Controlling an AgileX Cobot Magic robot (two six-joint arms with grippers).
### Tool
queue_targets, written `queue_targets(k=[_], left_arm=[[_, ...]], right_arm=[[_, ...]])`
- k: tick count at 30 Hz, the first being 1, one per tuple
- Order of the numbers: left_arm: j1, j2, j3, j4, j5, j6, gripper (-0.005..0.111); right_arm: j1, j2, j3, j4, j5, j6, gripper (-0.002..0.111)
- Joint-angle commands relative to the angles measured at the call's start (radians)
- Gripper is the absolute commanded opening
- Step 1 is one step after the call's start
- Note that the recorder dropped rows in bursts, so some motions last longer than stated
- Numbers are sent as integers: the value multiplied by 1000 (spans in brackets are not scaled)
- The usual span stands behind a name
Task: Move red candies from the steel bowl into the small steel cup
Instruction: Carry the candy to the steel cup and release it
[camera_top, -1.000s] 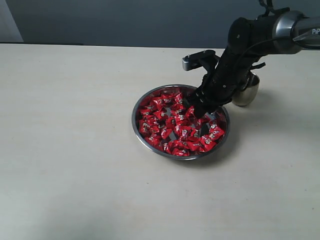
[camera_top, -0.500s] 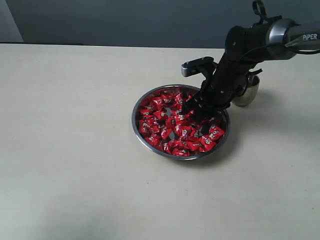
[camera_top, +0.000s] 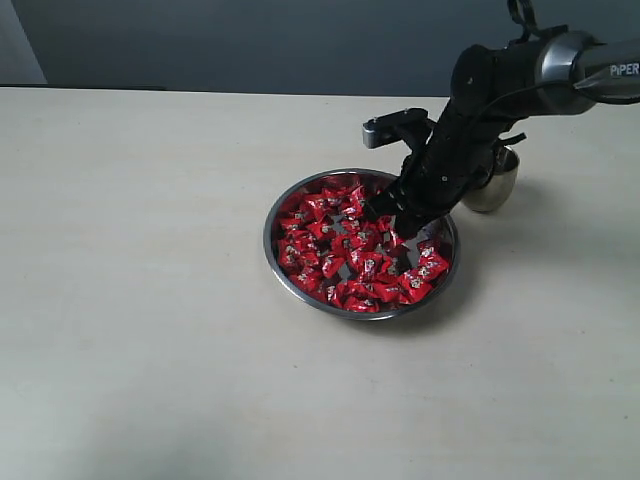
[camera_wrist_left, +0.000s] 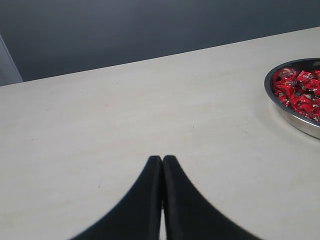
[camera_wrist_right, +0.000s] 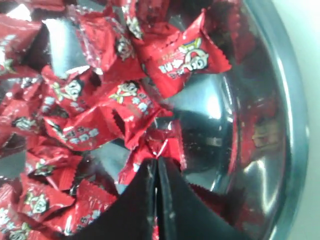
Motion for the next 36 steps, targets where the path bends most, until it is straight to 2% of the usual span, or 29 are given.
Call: queue_targets(k=[1, 7, 13, 16, 25, 36], left_arm=[[-3, -4, -1, -1, -6, -6, 0], [-3, -4, -1, -1, -6, -6, 0], [-3, -4, -1, -1, -6, -6, 0], [-3, -4, -1, -1, -6, -6, 0], [-3, -4, -1, -1, -6, -6, 0], [-3, -4, -1, -1, -6, -6, 0]], right_arm=[[-2, -82, -3, -4, -17, 1, -1], [-4, -173, -3, -97, -79, 21, -1], [-4, -220, -3, -330, -134, 253, -1], [-35, -220, -14, -408, -127, 345, -1], [-179, -216, -44, -358, -107, 370, -1], [-202, -162, -44, -323, -120, 322, -1]])
